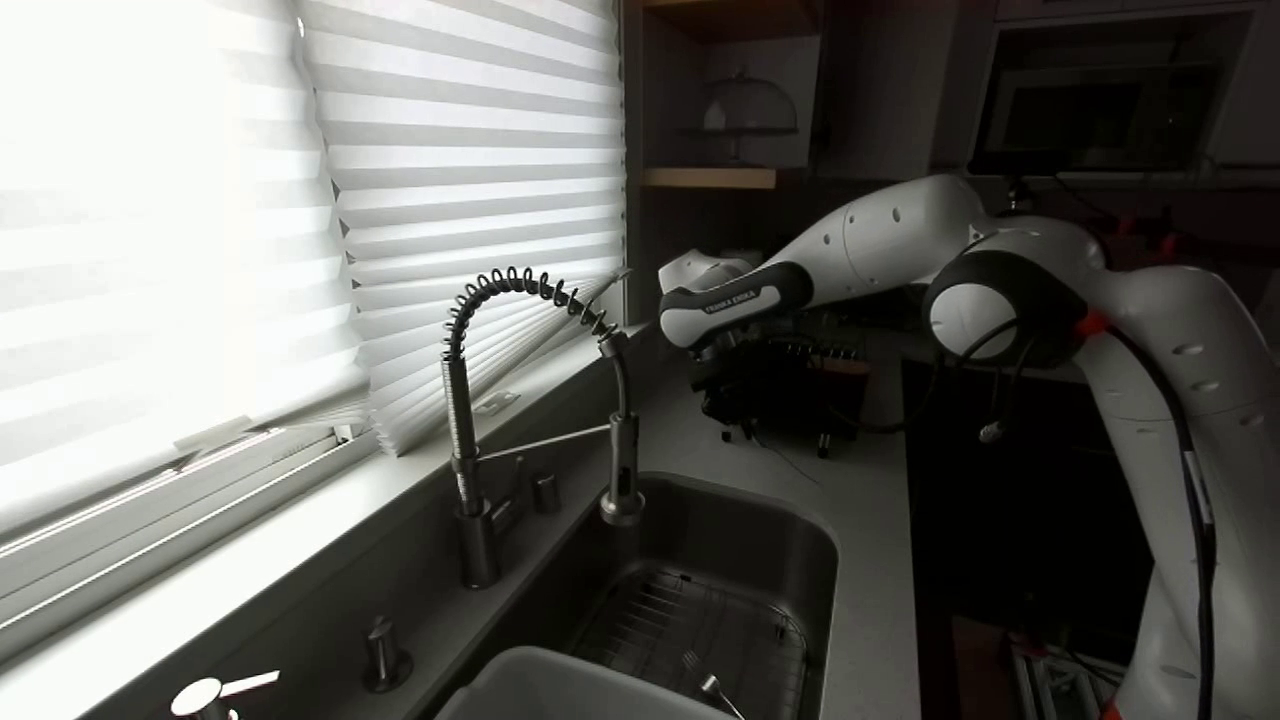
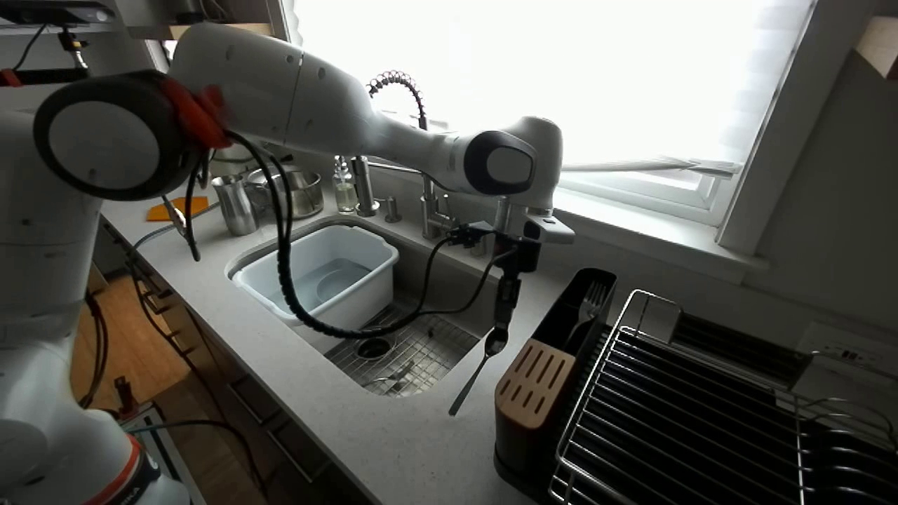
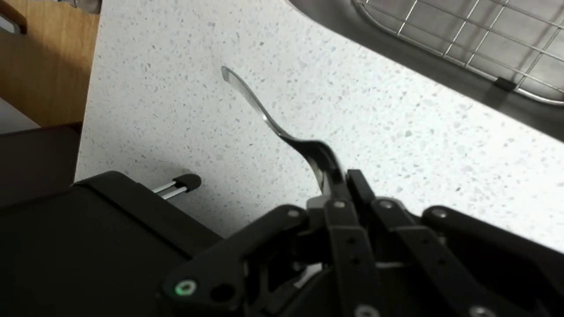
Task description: Remove the spoons from the rack and put them on the side of the rack
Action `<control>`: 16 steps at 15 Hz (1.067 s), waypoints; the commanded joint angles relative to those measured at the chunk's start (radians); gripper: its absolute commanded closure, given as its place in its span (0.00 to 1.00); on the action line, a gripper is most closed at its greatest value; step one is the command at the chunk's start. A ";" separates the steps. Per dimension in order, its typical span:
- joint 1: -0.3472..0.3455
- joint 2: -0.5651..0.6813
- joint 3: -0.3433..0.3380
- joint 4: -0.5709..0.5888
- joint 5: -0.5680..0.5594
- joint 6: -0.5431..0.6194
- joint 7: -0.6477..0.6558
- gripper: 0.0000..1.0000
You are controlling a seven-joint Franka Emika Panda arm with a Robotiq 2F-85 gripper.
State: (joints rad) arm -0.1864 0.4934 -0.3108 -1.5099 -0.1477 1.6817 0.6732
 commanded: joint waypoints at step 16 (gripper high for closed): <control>0.001 0.079 -0.001 0.017 -0.058 0.003 0.063 0.99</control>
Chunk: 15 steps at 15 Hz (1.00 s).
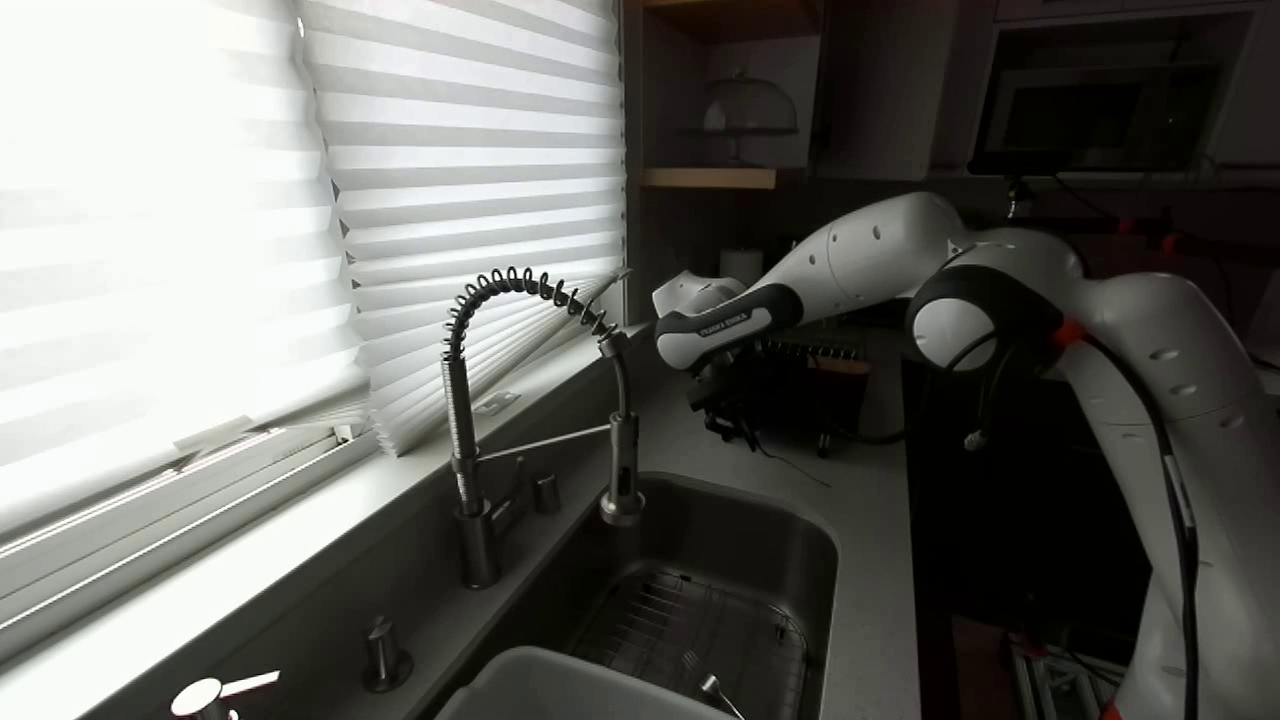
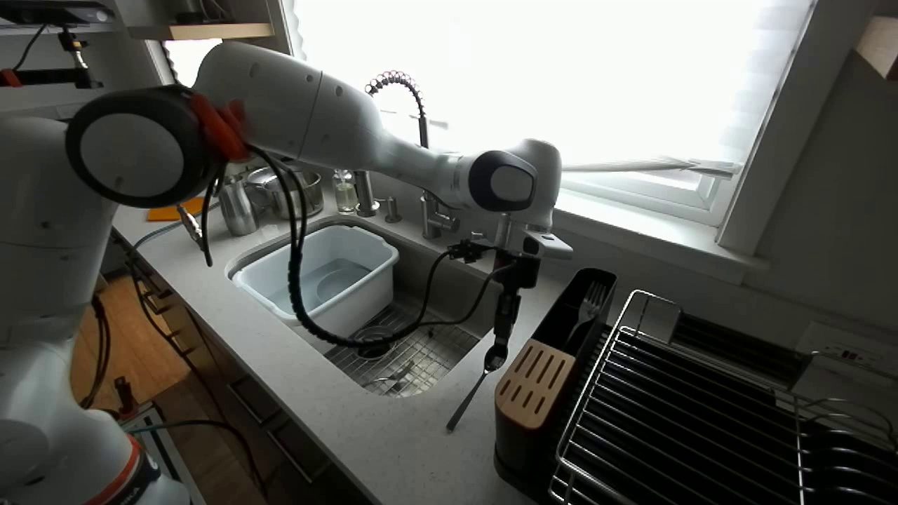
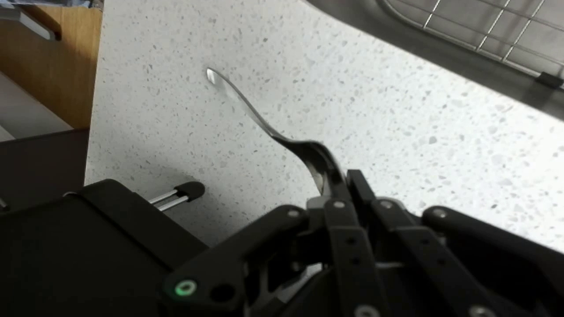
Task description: Remove the spoons from the rack and put them on the side of the rack
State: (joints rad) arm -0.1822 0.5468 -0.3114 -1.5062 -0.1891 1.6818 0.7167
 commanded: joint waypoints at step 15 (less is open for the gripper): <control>-0.012 0.056 -0.005 0.038 -0.022 -0.012 0.036 0.94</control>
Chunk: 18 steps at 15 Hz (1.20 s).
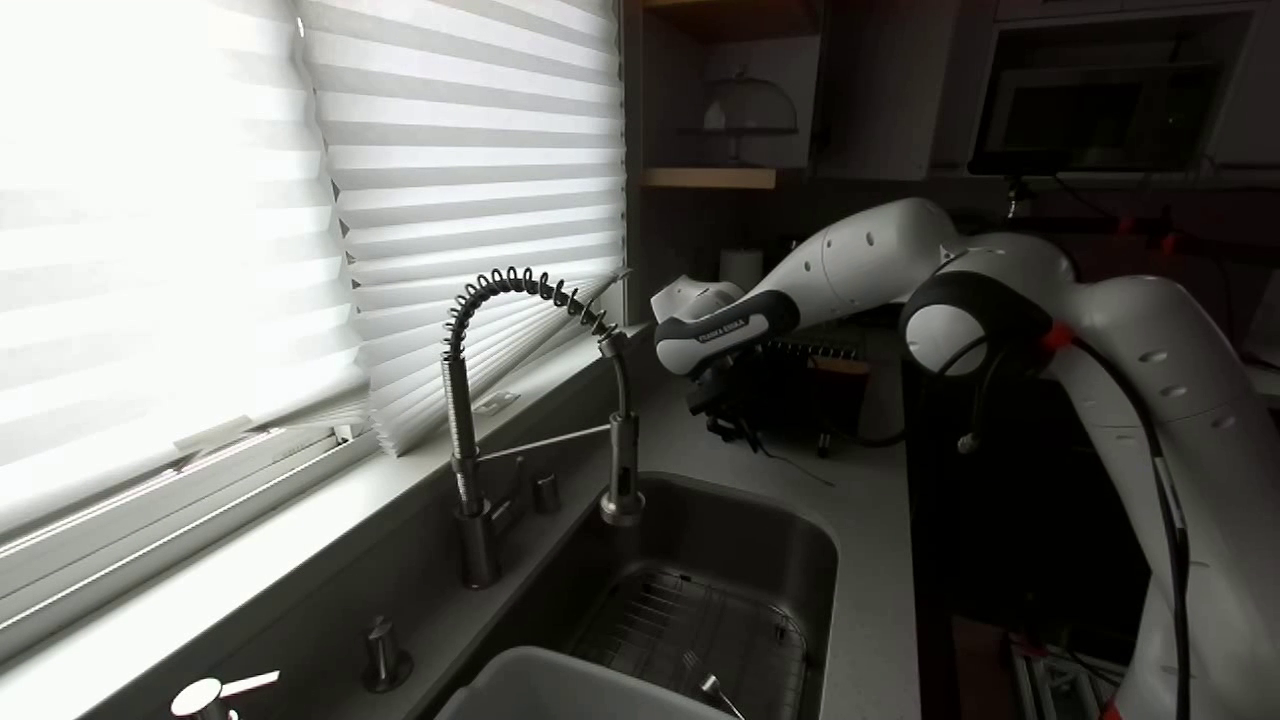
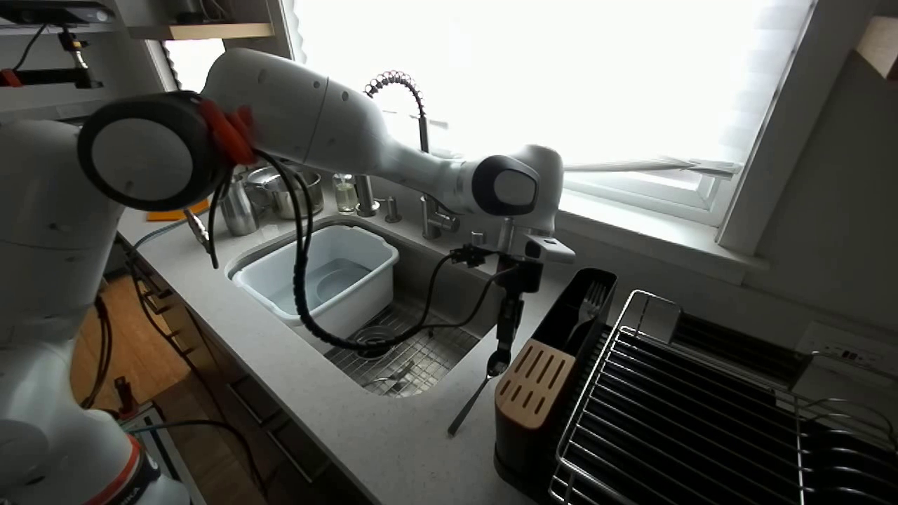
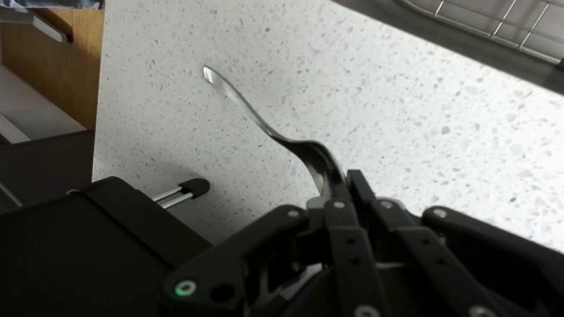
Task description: Remove the spoons from the rack and put them on the side of the rack
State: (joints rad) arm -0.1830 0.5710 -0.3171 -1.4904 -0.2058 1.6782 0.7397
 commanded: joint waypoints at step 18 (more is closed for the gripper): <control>-0.008 -0.004 0.003 0.007 0.010 -0.016 0.011 0.41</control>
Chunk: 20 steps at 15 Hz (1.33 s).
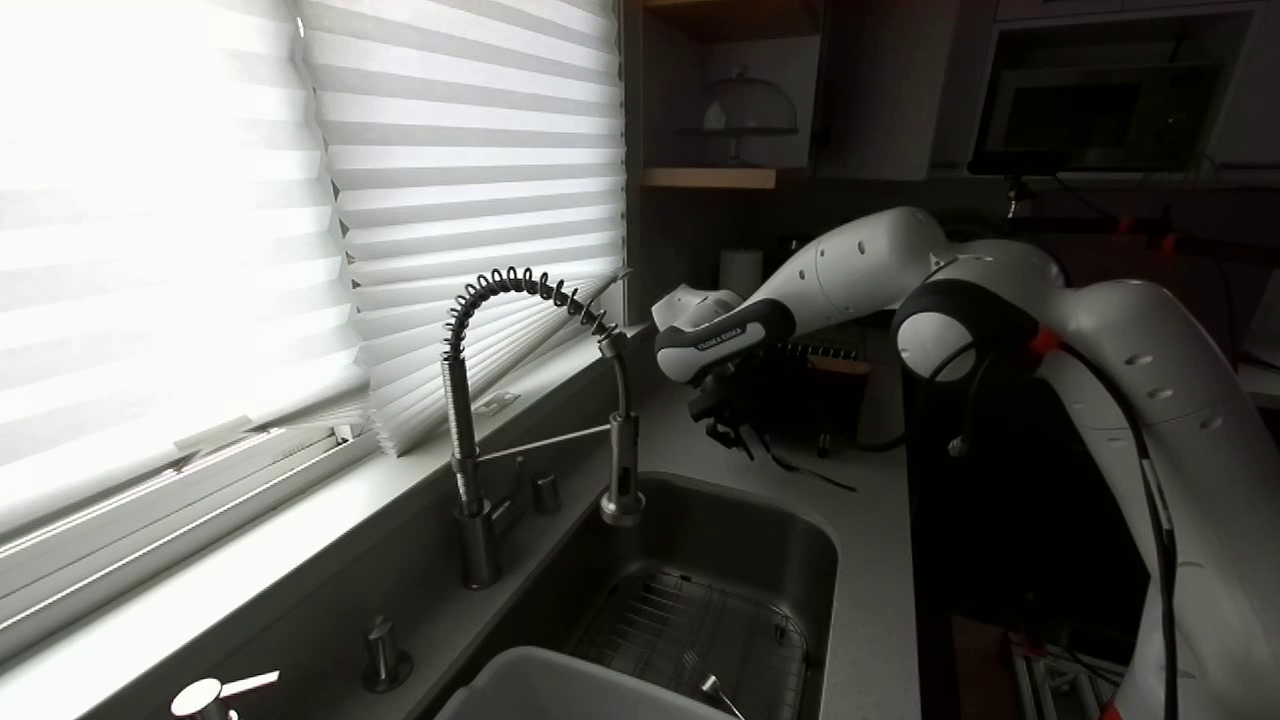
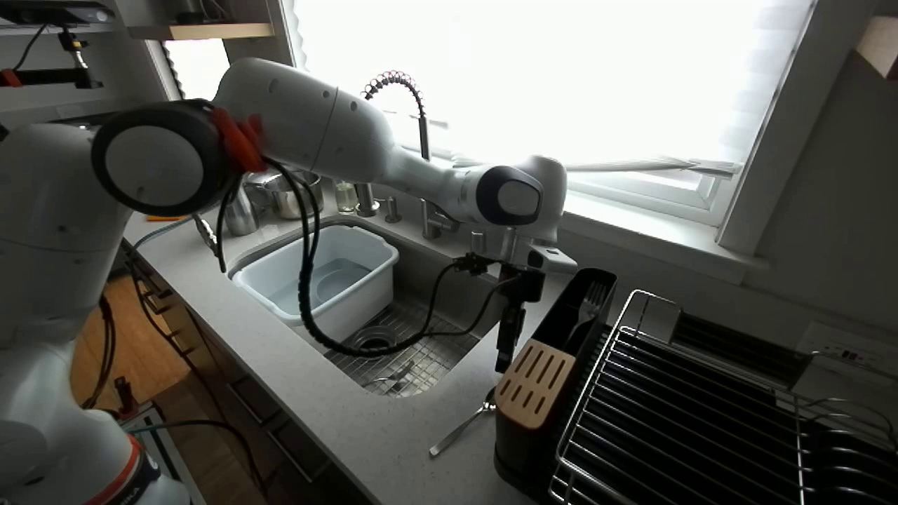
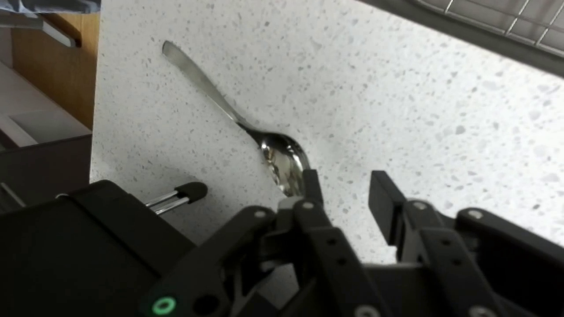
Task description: Remove the spoons from the rack and put them on the side of the rack
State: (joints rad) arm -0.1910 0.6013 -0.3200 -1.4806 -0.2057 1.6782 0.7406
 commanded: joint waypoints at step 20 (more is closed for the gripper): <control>-0.067 -0.391 0.021 -0.043 0.140 0.303 -0.110 0.00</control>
State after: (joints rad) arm -0.2233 0.2266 -0.2918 -1.4937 -0.1190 1.8986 0.6428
